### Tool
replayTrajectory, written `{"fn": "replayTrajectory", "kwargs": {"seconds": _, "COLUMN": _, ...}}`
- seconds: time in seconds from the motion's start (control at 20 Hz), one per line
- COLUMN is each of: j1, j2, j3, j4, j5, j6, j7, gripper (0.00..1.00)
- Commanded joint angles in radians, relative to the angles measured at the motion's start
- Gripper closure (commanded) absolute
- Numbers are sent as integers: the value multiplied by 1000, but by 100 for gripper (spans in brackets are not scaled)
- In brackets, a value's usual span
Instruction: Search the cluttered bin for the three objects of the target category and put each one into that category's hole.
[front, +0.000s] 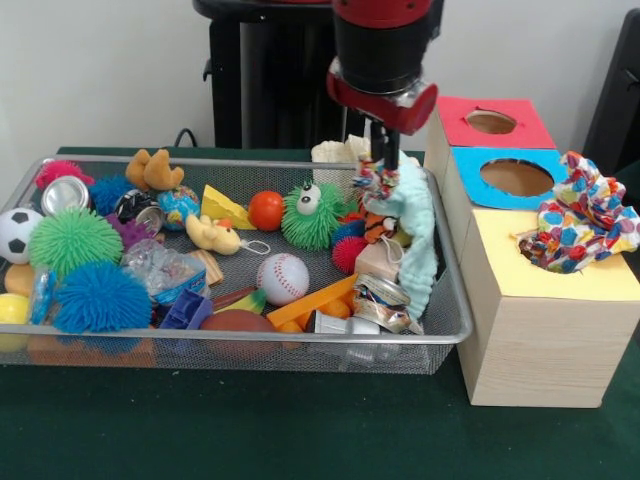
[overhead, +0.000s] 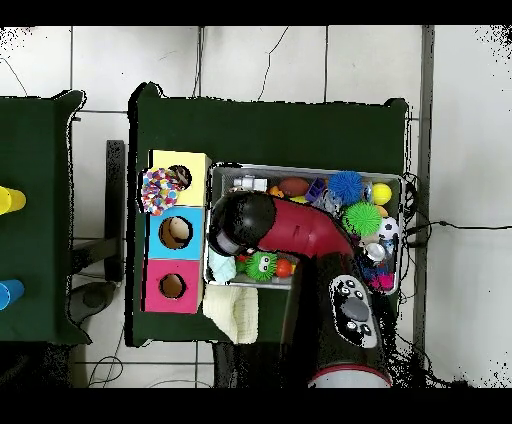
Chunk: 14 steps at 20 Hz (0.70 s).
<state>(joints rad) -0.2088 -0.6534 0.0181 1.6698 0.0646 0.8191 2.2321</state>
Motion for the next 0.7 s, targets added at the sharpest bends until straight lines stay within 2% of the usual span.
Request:
{"fn": "replayTrajectory", "kwargs": {"seconds": 0.05, "j1": 32, "j2": 72, "j3": 19, "j4": -54, "j5": 73, "j6": 2, "j7": 213, "gripper": 100}}
{"fn": "replayTrajectory", "kwargs": {"seconds": 0.35, "j1": 34, "j2": 126, "j3": -1, "j4": -135, "j5": 83, "j6": 28, "j7": 193, "gripper": 100}}
{"fn": "replayTrajectory", "kwargs": {"seconds": 0.4, "j1": 34, "j2": 151, "j3": -3, "j4": -191, "j5": 80, "j6": 58, "j7": 190, "gripper": 100}}
{"fn": "replayTrajectory", "kwargs": {"seconds": 0.6, "j1": 33, "j2": 223, "j3": -5, "j4": -336, "j5": 54, "j6": 134, "j7": 154, "gripper": 100}}
{"fn": "replayTrajectory", "kwargs": {"seconds": 0.7, "j1": 60, "j2": 250, "j3": -14, "j4": -443, "j5": 45, "j6": 218, "j7": 179, "gripper": 100}}
